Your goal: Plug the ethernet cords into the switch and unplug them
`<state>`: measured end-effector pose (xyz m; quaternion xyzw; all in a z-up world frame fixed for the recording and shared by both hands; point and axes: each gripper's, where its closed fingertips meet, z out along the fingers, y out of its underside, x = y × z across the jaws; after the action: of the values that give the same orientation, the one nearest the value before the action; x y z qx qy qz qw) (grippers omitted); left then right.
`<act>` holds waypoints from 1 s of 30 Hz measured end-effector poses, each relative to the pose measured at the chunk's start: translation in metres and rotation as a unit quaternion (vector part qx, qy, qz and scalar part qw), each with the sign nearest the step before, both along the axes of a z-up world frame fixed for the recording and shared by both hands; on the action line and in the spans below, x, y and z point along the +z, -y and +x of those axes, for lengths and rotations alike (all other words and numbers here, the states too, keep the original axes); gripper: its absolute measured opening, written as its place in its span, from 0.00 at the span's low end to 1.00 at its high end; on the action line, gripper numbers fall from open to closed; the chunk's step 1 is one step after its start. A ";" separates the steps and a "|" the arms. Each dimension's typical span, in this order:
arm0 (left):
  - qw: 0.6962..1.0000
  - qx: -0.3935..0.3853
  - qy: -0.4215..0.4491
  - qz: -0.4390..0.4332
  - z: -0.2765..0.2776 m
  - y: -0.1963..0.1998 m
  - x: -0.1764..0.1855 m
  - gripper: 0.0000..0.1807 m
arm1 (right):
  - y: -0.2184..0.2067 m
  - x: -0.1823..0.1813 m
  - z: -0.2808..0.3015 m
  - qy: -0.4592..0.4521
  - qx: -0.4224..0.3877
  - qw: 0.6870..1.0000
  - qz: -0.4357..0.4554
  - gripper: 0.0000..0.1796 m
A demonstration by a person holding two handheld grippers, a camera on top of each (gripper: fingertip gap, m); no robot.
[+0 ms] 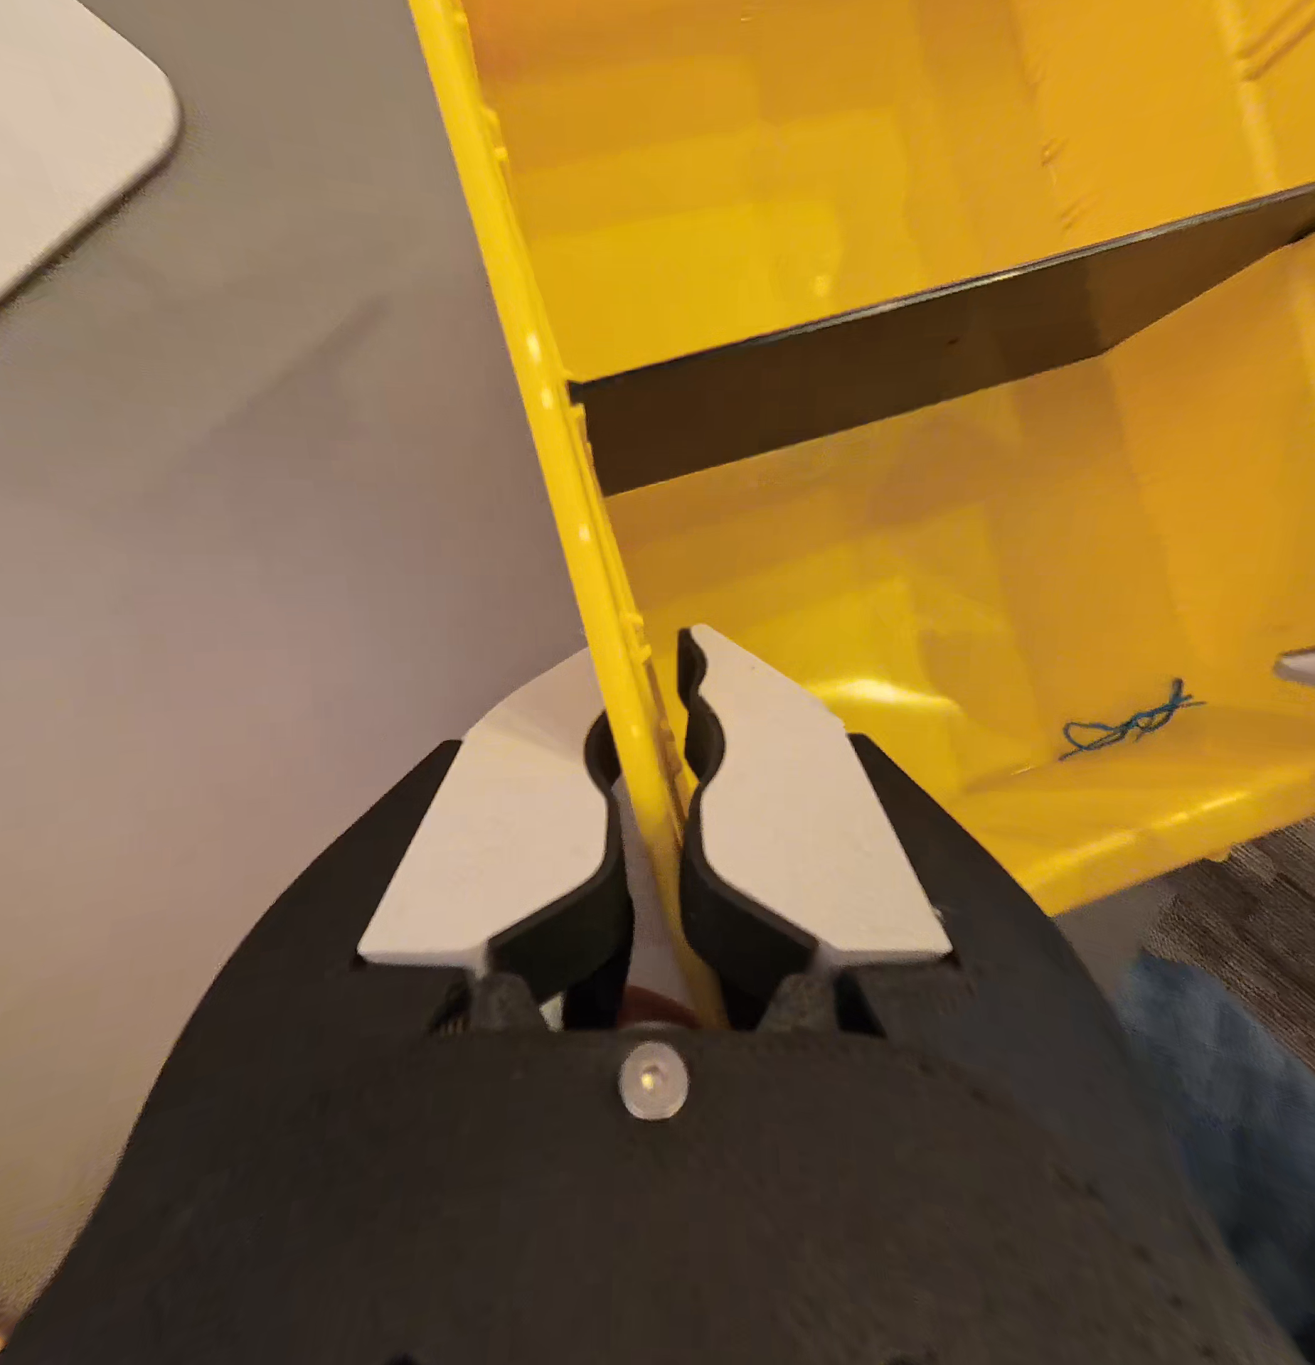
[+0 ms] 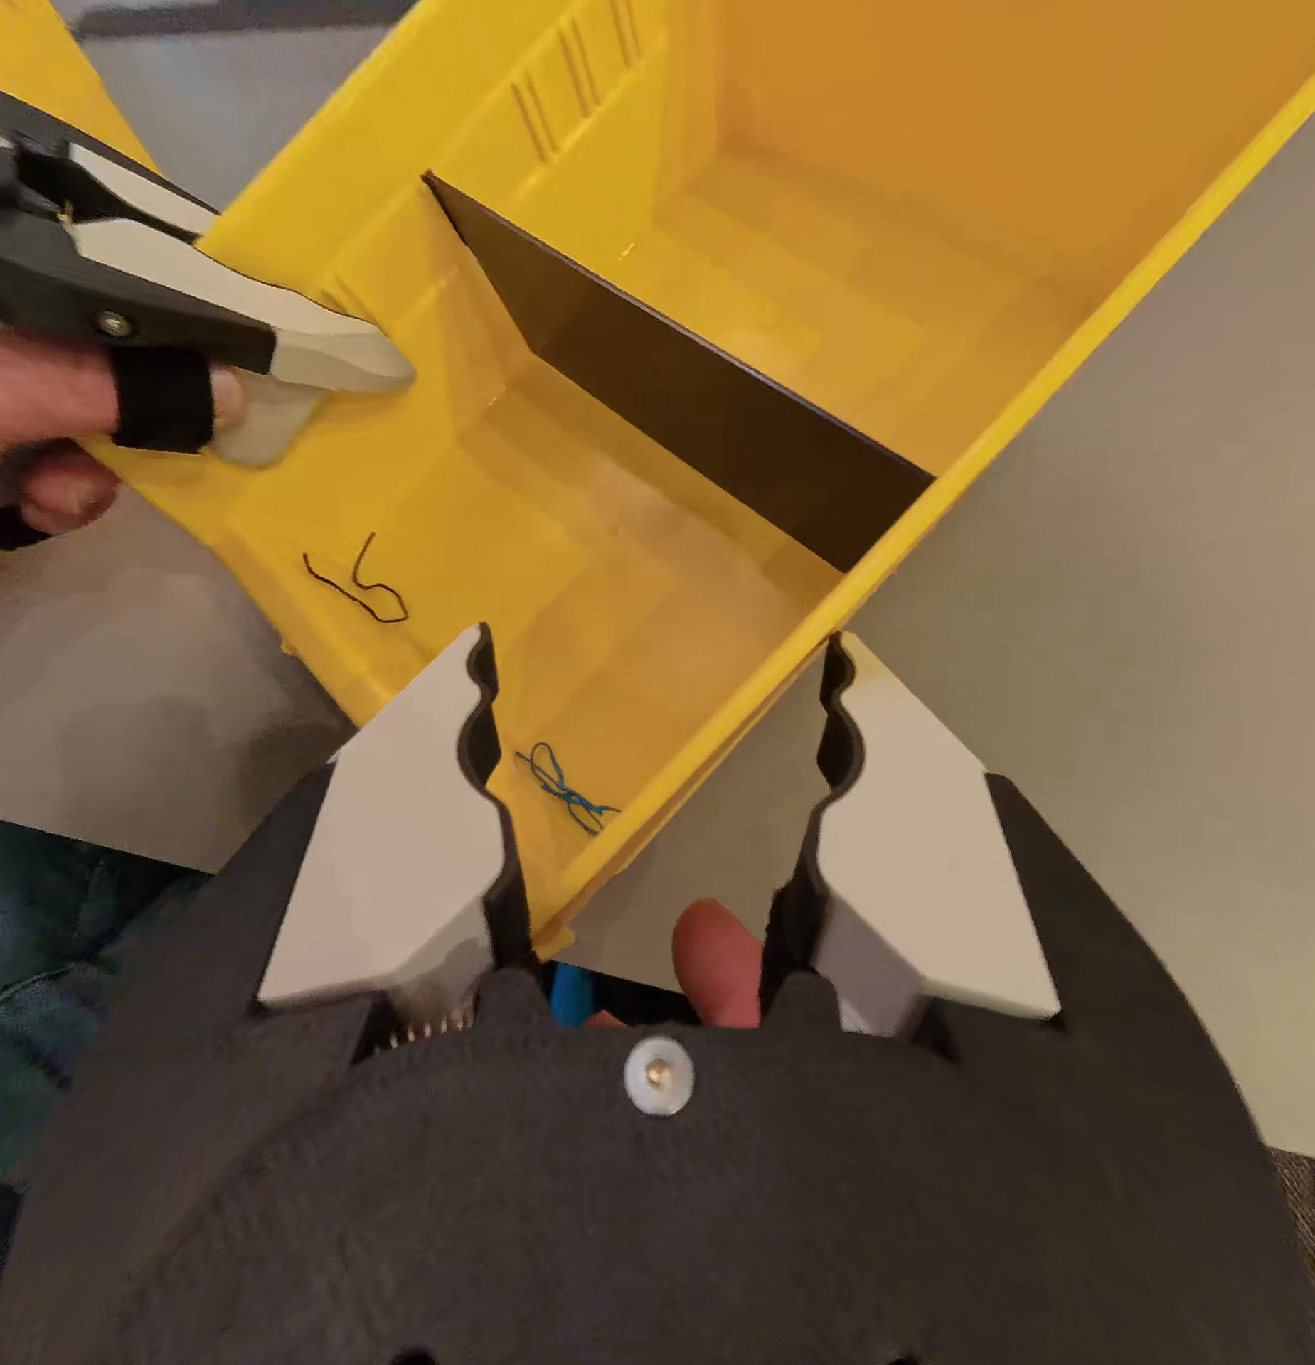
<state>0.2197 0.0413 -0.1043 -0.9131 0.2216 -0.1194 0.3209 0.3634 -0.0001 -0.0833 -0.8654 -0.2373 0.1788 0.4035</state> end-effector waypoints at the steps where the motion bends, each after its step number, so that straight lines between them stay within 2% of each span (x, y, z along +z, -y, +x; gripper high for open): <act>1: 1.000 -0.004 0.000 -0.009 0.003 0.002 -0.005 0.07 | -0.001 -0.006 0.003 0.008 -0.003 1.000 -0.010 0.48; 4: 1.000 -0.009 0.017 -0.020 0.009 0.006 -0.007 0.12 | -0.007 -0.010 0.010 0.016 -0.010 1.000 -0.017 0.42; 7: 0.995 -0.030 0.074 -0.055 0.020 0.016 -0.008 0.25 | -0.012 -0.010 0.017 0.027 -0.012 0.999 -0.021 0.37; 11: 0.991 -0.070 0.098 -0.055 0.026 0.031 0.007 0.40 | -0.020 -0.011 0.023 0.045 -0.018 0.999 -0.017 0.29; 16: 0.985 -0.088 0.142 0.037 0.008 0.062 0.072 0.25 | -0.034 -0.009 0.040 0.040 -0.037 0.999 0.003 0.12; 17: 0.986 -0.084 0.136 0.048 -0.004 0.070 0.082 0.25 | -0.036 -0.009 0.042 0.042 -0.035 0.998 0.002 0.09; 19: 0.991 -0.060 0.088 0.076 -0.044 0.084 0.097 0.26 | -0.041 -0.009 0.042 0.048 -0.020 0.999 0.001 0.02; 23: 0.990 0.080 -0.042 0.109 -0.185 0.112 0.104 0.28 | -0.045 -0.010 0.039 0.069 -0.003 0.998 0.002 0.02; 27: 0.959 0.229 -0.154 0.063 -0.338 0.160 0.075 0.31 | -0.050 -0.010 0.045 0.067 0.012 0.998 -0.001 0.02; 30: 0.946 0.285 -0.157 -0.002 -0.399 0.190 0.036 0.31 | -0.056 -0.010 0.055 0.078 0.013 0.997 -0.001 0.03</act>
<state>-0.1788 -0.1486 -0.0686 -0.9461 -0.0003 0.1213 0.3004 0.4185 0.0558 -0.0934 -0.8739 -0.2792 0.1157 0.3808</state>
